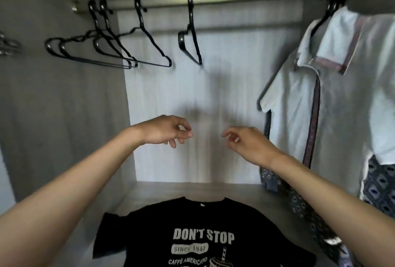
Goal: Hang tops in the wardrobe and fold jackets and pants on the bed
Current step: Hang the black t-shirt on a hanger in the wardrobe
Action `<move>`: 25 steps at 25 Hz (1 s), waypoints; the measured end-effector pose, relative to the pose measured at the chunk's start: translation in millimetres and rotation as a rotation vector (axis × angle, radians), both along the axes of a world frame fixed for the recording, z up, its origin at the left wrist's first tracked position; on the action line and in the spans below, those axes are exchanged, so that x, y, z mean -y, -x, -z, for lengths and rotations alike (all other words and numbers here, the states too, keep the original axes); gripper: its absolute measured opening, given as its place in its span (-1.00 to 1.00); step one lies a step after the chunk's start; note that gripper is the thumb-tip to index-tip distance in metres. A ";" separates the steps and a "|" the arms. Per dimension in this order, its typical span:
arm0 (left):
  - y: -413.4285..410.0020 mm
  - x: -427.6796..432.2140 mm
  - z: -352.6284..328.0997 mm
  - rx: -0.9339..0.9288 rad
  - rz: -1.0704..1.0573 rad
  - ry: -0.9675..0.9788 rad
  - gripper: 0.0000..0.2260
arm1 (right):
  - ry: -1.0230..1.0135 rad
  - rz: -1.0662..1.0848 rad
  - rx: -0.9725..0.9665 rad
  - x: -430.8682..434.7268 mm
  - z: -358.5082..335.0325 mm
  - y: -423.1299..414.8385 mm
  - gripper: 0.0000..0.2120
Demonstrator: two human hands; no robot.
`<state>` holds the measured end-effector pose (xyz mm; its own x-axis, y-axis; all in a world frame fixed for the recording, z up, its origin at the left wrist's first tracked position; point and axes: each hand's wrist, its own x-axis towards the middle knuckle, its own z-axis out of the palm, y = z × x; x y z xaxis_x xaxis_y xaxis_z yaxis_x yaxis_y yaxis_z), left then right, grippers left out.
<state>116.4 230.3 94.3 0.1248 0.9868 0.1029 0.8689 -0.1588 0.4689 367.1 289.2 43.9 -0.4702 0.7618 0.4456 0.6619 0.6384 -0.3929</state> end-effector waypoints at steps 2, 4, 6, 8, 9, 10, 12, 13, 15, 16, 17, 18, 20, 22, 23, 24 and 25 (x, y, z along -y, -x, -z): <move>3.9 15.8 -27.3 -0.019 -0.018 -0.049 -0.75 | -0.043 0.007 -0.031 17.8 -38.9 9.7 -0.67; 12.2 29.2 -46.6 -0.017 -0.036 -0.096 -0.75 | -0.116 0.047 -0.103 37.3 -74.4 22.6 -0.45; 23.4 38.7 -59.2 -0.016 -0.049 -0.131 -0.76 | -0.244 0.108 -0.188 53.8 -105.4 41.8 -0.23; 37.9 45.0 -65.7 -0.015 -0.057 -0.157 -0.77 | -0.391 0.171 -0.213 62.2 -133.5 70.8 -0.14; 43.9 46.3 -67.3 -0.014 -0.061 -0.163 -0.77 | -0.442 0.195 -0.213 61.9 -145.8 86.3 -0.14; 50.4 47.0 -68.8 -0.015 -0.064 -0.169 -0.78 | -0.475 0.218 -0.206 59.8 -157.1 102.6 -0.17; 65.4 45.4 -69.6 -0.009 -0.072 -0.178 -0.78 | -0.502 0.281 -0.160 48.4 -172.5 134.2 -0.33; 73.4 43.2 -69.0 -0.004 -0.072 -0.174 -0.77 | -0.521 0.322 -0.126 40.5 -177.0 146.9 -0.46; 88.0 36.7 -67.0 0.000 -0.062 -0.155 -0.77 | -0.574 0.409 -0.075 27.6 -182.5 159.4 -0.73; 94.4 32.1 -65.9 0.003 -0.053 -0.151 -0.78 | -0.598 0.448 -0.051 23.6 -184.6 159.1 -0.81; 98.8 28.4 -64.7 0.006 -0.047 -0.151 -0.78 | -0.624 0.478 -0.028 22.3 -187.3 155.0 -0.83; 102.9 24.2 -63.7 0.009 -0.038 -0.153 -0.79 | -0.662 0.505 -0.012 21.6 -190.4 150.4 -0.81; 110.1 13.3 -62.3 0.013 -0.019 -0.157 -0.81 | -0.749 0.541 -0.005 20.1 -198.0 141.4 -0.78; 112.5 1.4 -59.9 0.027 0.006 -0.147 -0.83 | -0.789 0.557 -0.007 19.7 -201.8 133.2 -0.79; 112.1 -3.4 -59.1 0.037 0.020 -0.145 -0.83 | -0.799 0.559 -0.006 19.1 -202.8 129.9 -0.78; 109.6 -8.1 -58.0 0.048 0.039 -0.140 -0.84 | -0.813 0.562 -0.006 18.4 -202.2 125.7 -0.76; 106.0 -12.4 -56.7 0.061 0.060 -0.138 -0.84 | -0.840 0.561 -0.017 16.6 -201.2 121.1 -0.74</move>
<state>10.5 242.7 151.0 0.1724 0.9539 0.2458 0.8262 -0.2759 0.4912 246.1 272.6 245.0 -0.1288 0.3071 0.9429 0.9501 0.3105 0.0287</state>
